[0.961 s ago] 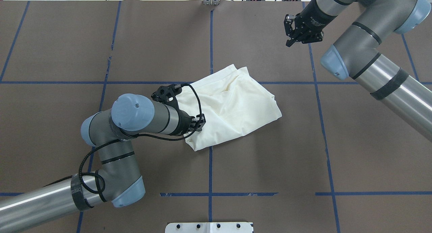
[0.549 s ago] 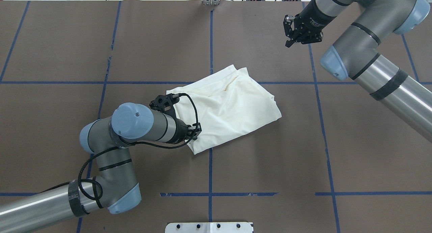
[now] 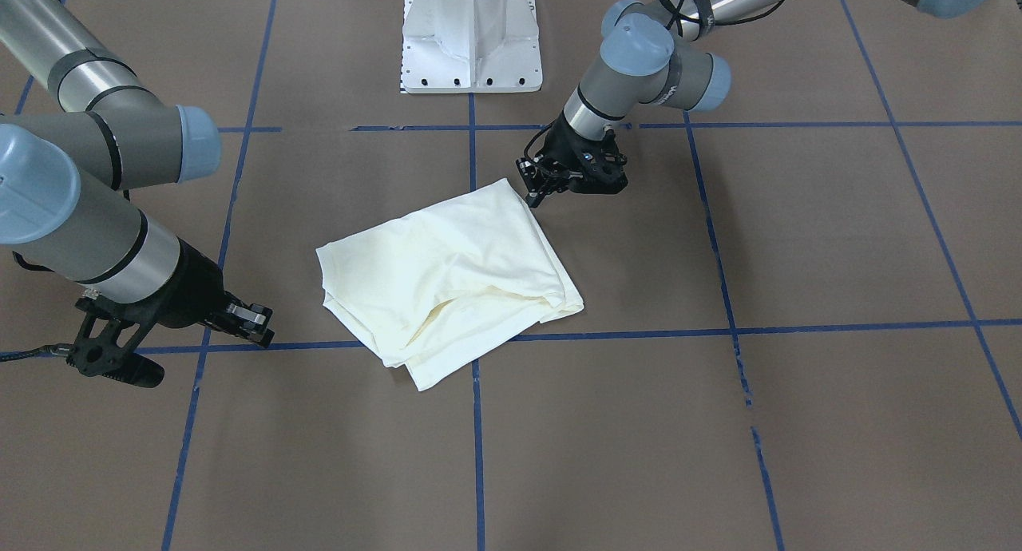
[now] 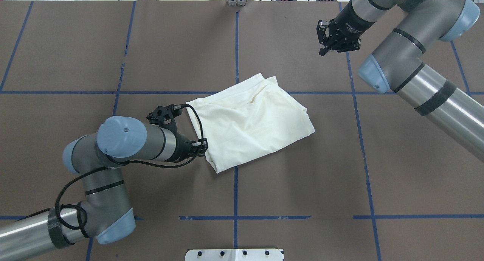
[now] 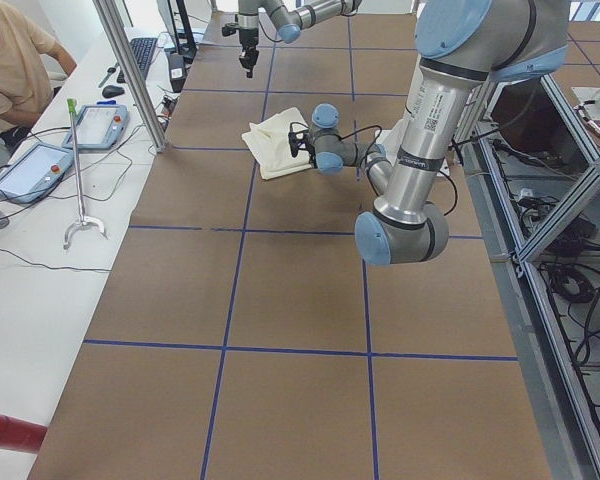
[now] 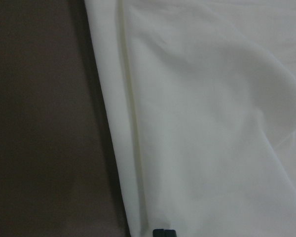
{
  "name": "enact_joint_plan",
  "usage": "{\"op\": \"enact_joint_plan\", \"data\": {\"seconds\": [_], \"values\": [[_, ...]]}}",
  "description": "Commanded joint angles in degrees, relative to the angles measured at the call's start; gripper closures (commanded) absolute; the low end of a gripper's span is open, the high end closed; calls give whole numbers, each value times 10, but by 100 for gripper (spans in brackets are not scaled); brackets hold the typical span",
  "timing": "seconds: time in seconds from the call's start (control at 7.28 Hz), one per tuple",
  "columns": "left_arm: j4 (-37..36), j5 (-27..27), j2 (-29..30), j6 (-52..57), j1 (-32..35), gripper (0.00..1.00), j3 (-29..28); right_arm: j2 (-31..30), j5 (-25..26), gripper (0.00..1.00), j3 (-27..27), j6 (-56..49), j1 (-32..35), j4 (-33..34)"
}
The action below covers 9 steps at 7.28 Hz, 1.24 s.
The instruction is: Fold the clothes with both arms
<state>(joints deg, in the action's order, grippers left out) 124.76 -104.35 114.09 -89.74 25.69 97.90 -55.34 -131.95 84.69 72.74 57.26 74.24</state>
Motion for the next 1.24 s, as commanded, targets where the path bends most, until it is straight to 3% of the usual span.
{"op": "enact_joint_plan", "data": {"seconds": [0.0,0.14,0.27,0.41,0.69,0.82,1.1], "values": [[-38,-3,-54,112,41,100,63,-65,-1,100,60,-18,20,-1],[-39,-8,-88,183,79,100,87,-121,-1,100,101,-63,34,0],[-39,-74,-120,254,141,100,94,-183,-1,100,128,-134,56,0],[-38,-128,-166,333,209,100,104,-237,-1,100,143,-217,90,1],[-42,-171,-268,542,340,100,132,-302,-4,100,145,-377,159,13],[-65,-207,-284,652,424,100,126,-305,-5,100,150,-459,199,66],[-249,-226,-257,864,566,100,126,-316,-4,100,194,-626,260,217]]}}
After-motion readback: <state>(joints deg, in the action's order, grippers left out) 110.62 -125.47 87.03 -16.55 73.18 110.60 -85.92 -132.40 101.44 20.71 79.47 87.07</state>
